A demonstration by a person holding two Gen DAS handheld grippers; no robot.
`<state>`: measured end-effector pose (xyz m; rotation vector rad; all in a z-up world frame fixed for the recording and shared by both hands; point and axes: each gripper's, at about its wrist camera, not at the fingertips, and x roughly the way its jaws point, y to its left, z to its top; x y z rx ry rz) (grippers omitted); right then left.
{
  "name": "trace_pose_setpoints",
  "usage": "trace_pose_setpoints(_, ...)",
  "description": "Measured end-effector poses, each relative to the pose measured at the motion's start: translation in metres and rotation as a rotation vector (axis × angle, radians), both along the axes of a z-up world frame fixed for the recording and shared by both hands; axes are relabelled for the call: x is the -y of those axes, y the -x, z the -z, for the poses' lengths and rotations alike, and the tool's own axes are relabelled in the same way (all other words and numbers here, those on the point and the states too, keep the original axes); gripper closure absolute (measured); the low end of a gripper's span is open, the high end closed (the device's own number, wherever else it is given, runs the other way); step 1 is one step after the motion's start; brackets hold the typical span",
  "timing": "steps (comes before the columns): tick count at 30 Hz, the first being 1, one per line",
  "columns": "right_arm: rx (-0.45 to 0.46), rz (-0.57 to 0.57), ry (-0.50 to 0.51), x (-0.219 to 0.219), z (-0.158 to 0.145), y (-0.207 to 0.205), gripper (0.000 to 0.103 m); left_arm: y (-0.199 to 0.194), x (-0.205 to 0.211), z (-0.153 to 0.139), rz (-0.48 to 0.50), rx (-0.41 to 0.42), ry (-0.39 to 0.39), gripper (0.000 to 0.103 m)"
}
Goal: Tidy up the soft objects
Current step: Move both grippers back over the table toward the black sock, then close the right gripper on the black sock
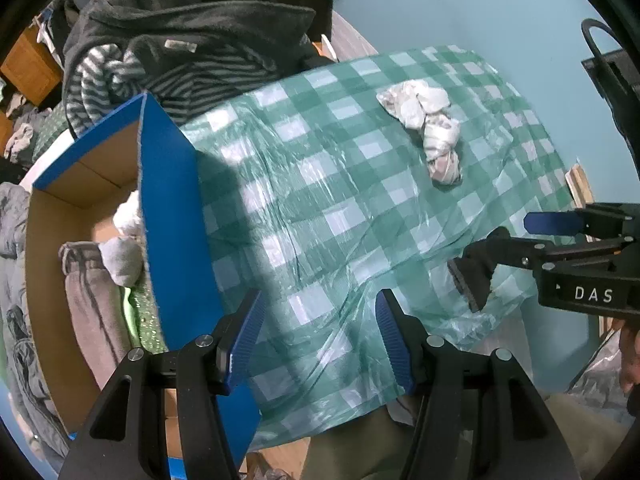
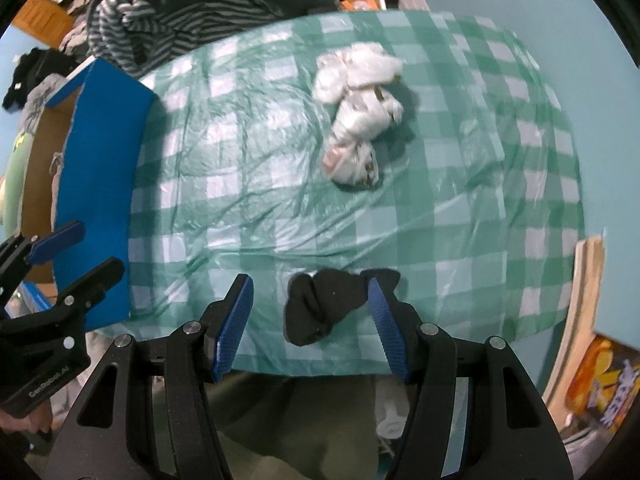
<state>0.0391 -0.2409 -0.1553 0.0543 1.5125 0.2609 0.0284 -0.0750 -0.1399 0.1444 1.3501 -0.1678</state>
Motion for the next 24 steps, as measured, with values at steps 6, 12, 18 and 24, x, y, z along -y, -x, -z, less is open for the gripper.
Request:
trace_pose_setpoints(6,-0.046,0.079,-0.024,0.007,0.026,0.009,0.042,0.0,0.002,0.016,0.007,-0.02,0.011,0.044)
trace_pose_setpoints(12,-0.076,0.121,-0.036,0.009,0.044,0.015,0.042,0.001,0.004,0.03,0.026,-0.031,0.011,0.044)
trace_pose_setpoints(18,-0.083,0.131,-0.014,0.007,0.059,0.017,0.042,0.001,0.005,0.039,0.028,-0.05,0.007,0.044)
trace_pose_setpoints(24,-0.083,0.122,-0.006,0.005,0.07,0.019,0.044,0.002,0.009,0.041,0.029,-0.059,0.006,0.044)
